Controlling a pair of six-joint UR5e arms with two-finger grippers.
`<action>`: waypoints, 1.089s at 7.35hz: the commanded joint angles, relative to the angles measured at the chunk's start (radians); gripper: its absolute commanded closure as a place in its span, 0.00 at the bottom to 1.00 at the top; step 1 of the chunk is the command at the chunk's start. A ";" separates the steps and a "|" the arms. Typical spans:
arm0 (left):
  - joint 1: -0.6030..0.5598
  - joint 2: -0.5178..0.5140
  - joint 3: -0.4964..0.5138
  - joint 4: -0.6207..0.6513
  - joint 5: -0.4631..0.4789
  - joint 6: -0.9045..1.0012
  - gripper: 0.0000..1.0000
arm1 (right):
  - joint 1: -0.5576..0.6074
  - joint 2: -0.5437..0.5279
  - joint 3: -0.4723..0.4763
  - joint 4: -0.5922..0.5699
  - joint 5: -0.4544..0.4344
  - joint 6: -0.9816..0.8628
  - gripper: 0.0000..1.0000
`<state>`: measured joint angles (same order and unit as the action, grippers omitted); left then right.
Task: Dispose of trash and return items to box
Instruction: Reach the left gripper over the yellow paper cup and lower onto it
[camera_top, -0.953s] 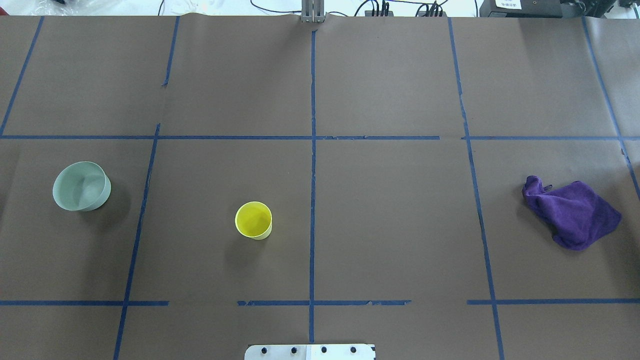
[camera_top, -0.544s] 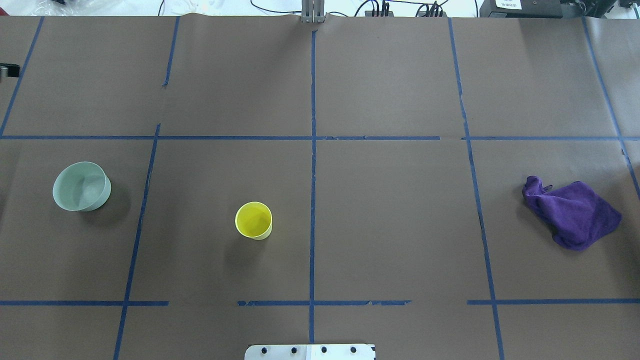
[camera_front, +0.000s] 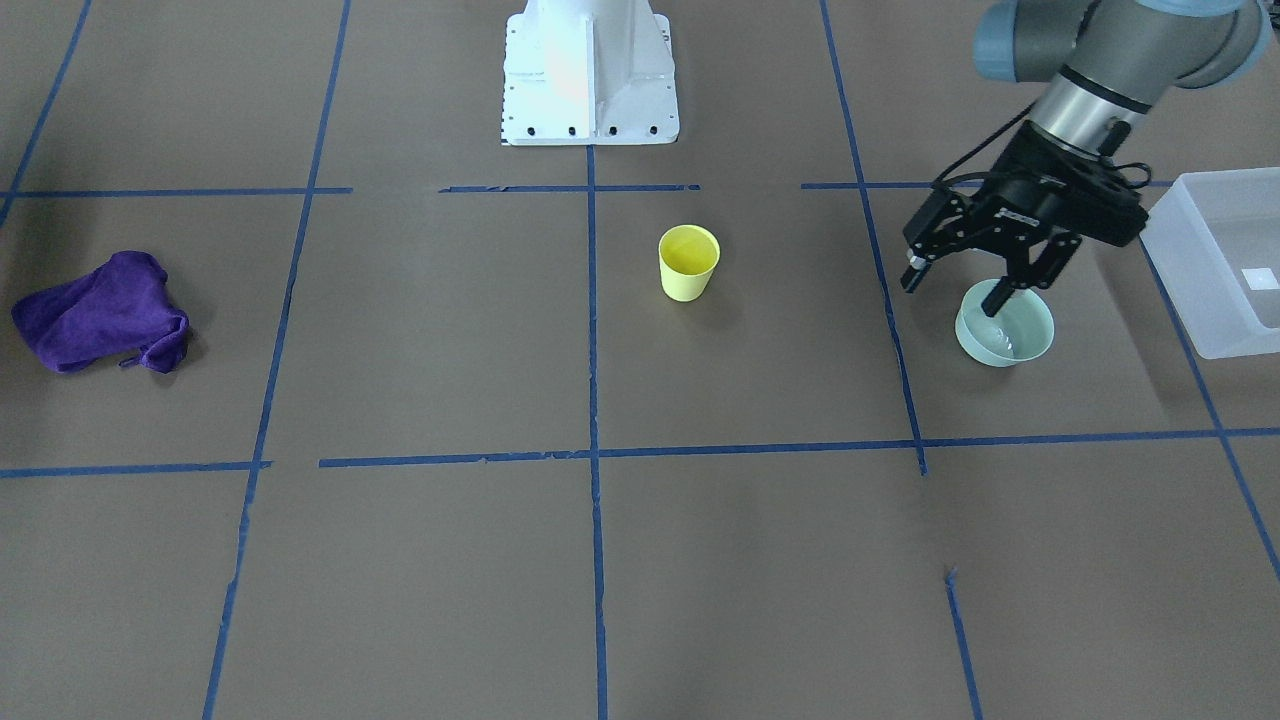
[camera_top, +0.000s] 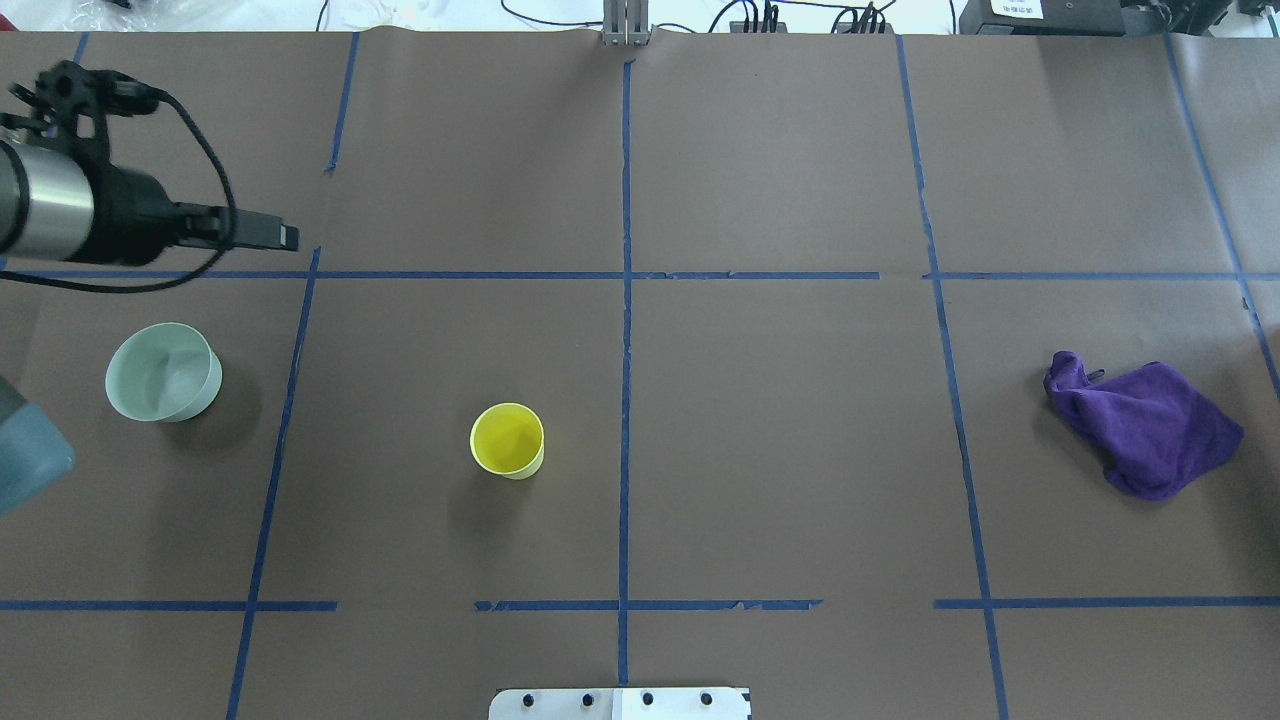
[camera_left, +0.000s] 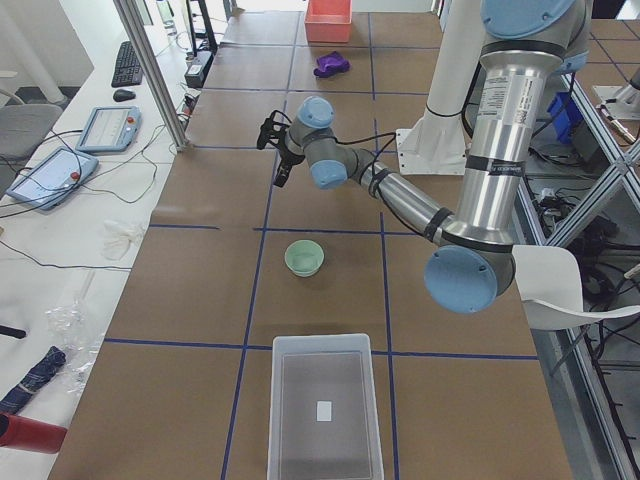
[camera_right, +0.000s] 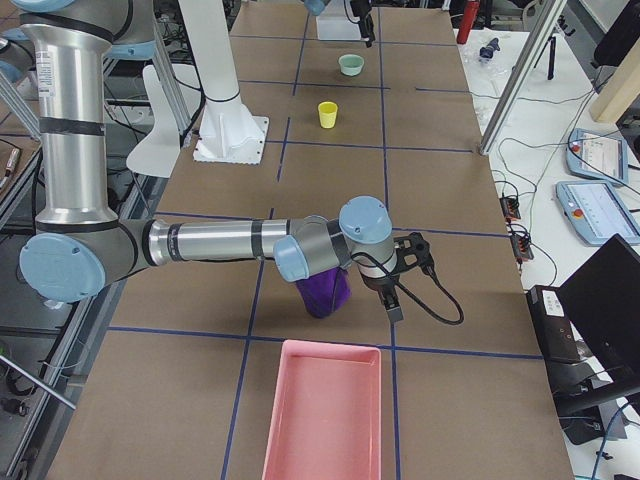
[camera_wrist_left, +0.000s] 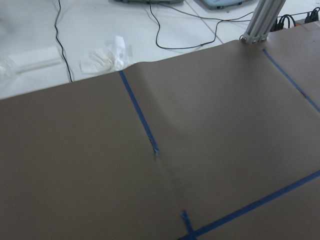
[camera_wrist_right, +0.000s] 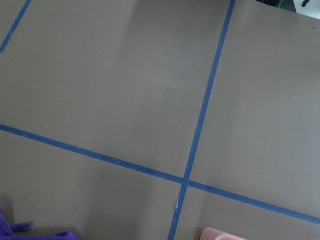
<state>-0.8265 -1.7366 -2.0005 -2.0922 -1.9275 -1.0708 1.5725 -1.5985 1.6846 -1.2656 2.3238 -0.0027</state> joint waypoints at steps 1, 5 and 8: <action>0.255 -0.106 -0.037 0.175 0.213 -0.340 0.08 | -0.003 -0.008 0.000 0.000 0.000 0.001 0.00; 0.477 -0.235 -0.004 0.383 0.304 -0.558 0.27 | 0.000 -0.011 -0.005 0.000 0.000 0.001 0.00; 0.503 -0.239 0.017 0.386 0.301 -0.567 0.36 | -0.003 -0.012 -0.011 0.000 0.000 0.001 0.00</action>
<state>-0.3301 -1.9734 -1.9891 -1.7068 -1.6244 -1.6317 1.5715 -1.6096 1.6769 -1.2655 2.3240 -0.0015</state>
